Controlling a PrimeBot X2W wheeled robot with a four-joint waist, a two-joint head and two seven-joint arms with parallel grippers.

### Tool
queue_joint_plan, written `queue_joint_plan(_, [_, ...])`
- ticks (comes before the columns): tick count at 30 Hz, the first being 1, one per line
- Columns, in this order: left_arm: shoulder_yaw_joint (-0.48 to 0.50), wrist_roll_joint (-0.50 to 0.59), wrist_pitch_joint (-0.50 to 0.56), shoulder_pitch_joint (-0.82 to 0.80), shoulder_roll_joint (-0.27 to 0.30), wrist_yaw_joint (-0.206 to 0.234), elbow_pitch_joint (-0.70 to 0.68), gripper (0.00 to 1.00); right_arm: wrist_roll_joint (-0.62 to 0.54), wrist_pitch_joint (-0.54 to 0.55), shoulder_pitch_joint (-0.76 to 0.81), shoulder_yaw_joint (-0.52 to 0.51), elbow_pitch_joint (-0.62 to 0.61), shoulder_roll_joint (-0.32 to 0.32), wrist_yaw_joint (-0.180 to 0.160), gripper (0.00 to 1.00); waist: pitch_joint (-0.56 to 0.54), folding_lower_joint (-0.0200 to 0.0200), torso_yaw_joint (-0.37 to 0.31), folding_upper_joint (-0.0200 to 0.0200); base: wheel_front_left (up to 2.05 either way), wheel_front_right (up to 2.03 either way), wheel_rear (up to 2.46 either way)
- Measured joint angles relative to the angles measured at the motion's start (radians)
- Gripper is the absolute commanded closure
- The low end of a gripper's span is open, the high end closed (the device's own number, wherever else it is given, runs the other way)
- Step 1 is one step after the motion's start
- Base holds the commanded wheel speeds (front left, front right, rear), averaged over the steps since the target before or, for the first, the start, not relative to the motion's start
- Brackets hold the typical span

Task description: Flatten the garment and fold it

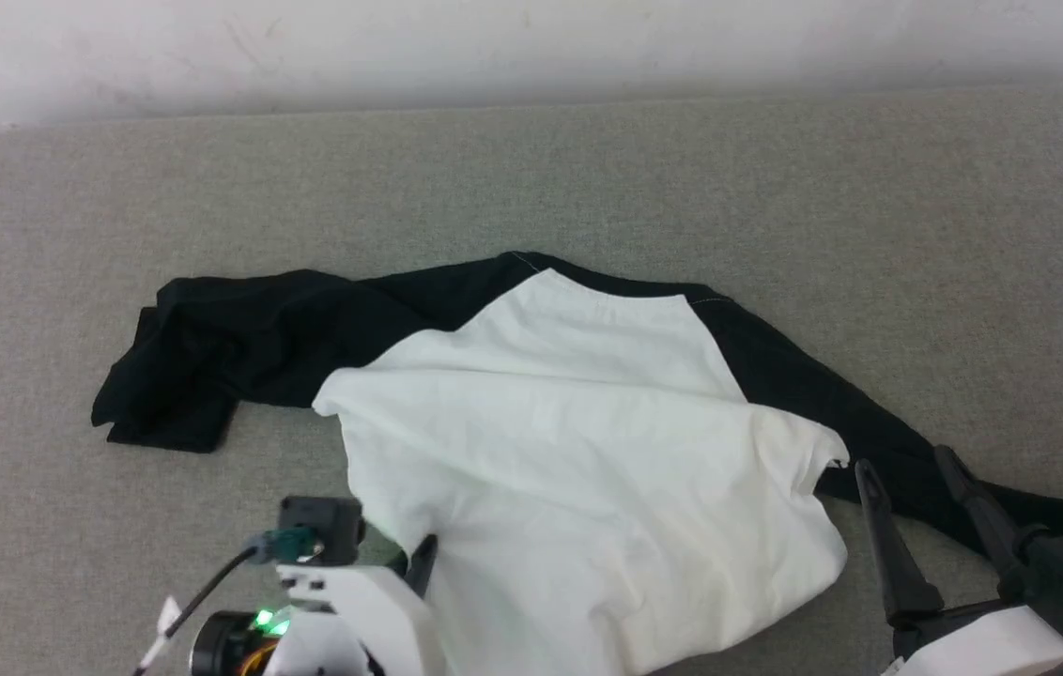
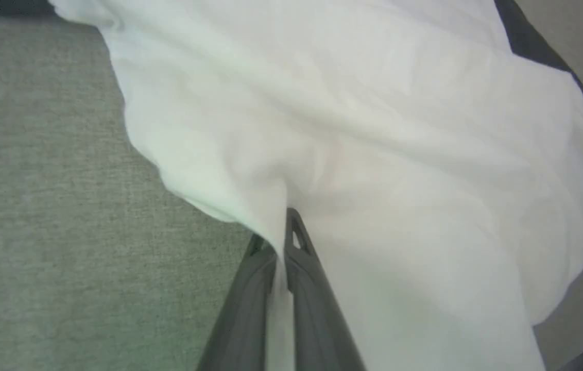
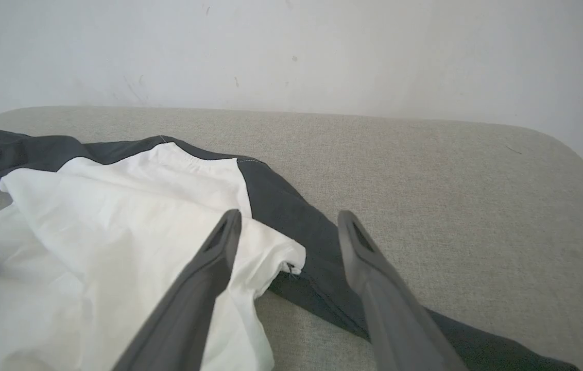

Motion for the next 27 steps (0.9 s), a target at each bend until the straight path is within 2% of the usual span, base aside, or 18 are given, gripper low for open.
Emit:
queue_joint_plan(3, [0.023, -0.059, 0.035, 0.077, 0.023, 0.003, -0.099, 1.00, 0.002, 0.000, 0.000, 0.000, 0.004, 0.000, 0.000, 0.00, -0.004, -0.0001, 0.002, 0.0000, 0.00, 0.00, 0.00])
queue_joint_plan(8, [0.013, -0.130, 0.095, 0.311, 0.076, 0.026, -0.214, 1.00, 0.011, -0.007, 0.001, 0.005, 0.017, 0.000, 0.000, 0.00, -0.002, -0.0001, 0.009, 0.0000, 0.00, 0.00, 0.00])
queue_joint_plan(12, [-0.006, -0.173, 0.098, 0.449, 0.077, 0.036, -0.222, 1.00, 0.012, -0.007, 0.001, 0.005, 0.021, 0.000, 0.000, 0.00, 0.003, -0.0001, 0.015, 0.0000, 0.00, 0.00, 0.00])
queue_joint_plan(15, [0.010, -0.169, 0.043, 0.463, 0.062, 0.045, -0.215, 1.00, 0.009, -0.005, 0.001, 0.002, 0.022, 0.000, 0.000, 0.00, 0.003, -0.0001, 0.022, 0.0000, 0.00, 0.00, 0.00])
queue_joint_plan(16, [0.025, -0.158, 0.015, 0.457, 0.054, 0.055, -0.214, 0.85, 0.009, -0.004, 0.001, 0.001, 0.022, 0.000, 0.000, 0.00, 0.002, -0.0001, 0.025, 0.0000, 0.00, 0.00, 0.00])
queue_joint_plan(17, [0.035, -0.147, -0.007, 0.446, 0.049, 0.061, -0.213, 0.30, 0.008, 0.000, 0.001, 0.002, 0.022, 0.000, 0.000, 0.00, -0.001, -0.0001, 0.027, 0.0000, 0.00, 0.00, 0.00])
queue_joint_plan(18, [0.043, -0.138, -0.023, 0.429, 0.046, 0.062, -0.213, 0.00, 0.008, 0.003, 0.001, 0.004, 0.022, 0.000, 0.000, 0.00, -0.003, -0.0001, 0.028, 0.0000, 0.00, 0.00, 0.00])
queue_joint_plan(23, [0.114, -0.105, -0.099, 0.299, 0.032, 0.070, -0.276, 0.00, 0.007, 0.018, 0.001, 0.009, 0.018, 0.000, 0.000, 0.00, -0.021, -0.0002, 0.030, 0.0000, 0.00, 0.00, 0.00])
queue_joint_plan(27, [0.157, -0.050, -0.109, 0.152, 0.077, 0.055, -0.349, 0.00, 0.007, 0.020, 0.001, 0.011, 0.014, 0.000, 0.000, 0.00, -0.025, -0.0001, 0.021, 0.0000, 0.00, 0.00, 0.00])
